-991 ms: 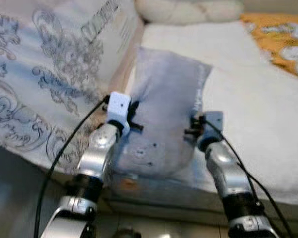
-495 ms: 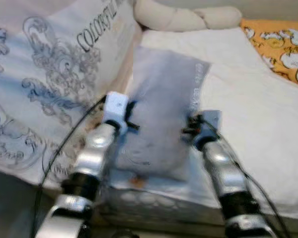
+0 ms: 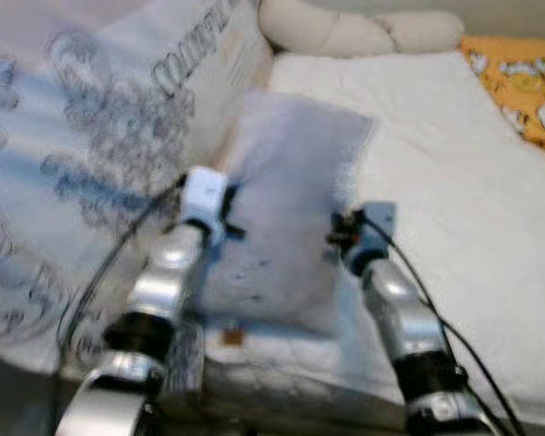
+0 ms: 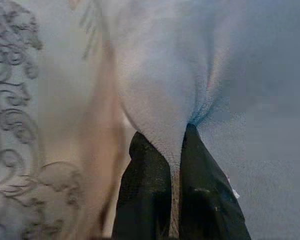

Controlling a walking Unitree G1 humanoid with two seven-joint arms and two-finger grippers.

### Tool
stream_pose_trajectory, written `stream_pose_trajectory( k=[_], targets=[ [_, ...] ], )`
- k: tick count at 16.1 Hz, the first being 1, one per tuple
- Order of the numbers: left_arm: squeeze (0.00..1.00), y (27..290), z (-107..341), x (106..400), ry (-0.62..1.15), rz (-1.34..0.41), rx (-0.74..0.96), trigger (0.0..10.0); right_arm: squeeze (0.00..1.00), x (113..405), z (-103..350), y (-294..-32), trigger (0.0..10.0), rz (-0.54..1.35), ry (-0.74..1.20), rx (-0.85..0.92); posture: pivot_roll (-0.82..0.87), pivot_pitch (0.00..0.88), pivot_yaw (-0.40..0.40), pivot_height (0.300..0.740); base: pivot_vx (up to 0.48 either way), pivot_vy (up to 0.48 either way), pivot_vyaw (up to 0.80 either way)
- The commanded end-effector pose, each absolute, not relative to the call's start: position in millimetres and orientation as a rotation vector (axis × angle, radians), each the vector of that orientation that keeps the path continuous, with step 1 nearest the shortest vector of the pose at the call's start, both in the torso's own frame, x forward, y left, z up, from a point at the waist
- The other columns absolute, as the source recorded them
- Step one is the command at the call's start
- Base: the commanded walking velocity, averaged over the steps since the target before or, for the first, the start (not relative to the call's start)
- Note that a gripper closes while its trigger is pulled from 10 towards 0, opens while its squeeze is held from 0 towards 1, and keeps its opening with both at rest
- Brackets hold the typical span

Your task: Clean up the room

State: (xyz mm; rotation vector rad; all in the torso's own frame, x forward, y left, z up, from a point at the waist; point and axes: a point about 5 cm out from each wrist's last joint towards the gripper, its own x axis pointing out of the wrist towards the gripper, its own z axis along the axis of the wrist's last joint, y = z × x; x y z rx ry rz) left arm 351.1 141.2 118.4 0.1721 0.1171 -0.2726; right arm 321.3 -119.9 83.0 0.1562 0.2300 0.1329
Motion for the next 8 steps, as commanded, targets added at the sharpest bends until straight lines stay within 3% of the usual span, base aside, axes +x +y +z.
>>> stream_pose_trajectory(
  k=[1,6,8],
  targets=[
    [0.00,135.3,137.7,359.5,0.032,-0.281,0.195,10.0,1.00,322.7,82.9,-136.1,10.0,0.081,0.228,0.158,0.10,0.000,0.079,0.740,0.000,0.000,0.00],
    [0.00,142.3,144.5,381.5,0.037,-0.299,0.436,10.0,1.00,320.5,81.7,-167.1,10.0,0.061,0.239,0.073,0.09,0.000,0.084,0.740,0.000,0.000,0.00],
    [0.00,142.7,152.5,389.6,0.028,-0.315,0.535,10.0,1.00,316.9,92.5,-171.6,10.0,0.164,0.186,0.035,0.07,0.000,0.090,0.740,0.000,0.000,0.00]
  ],
)
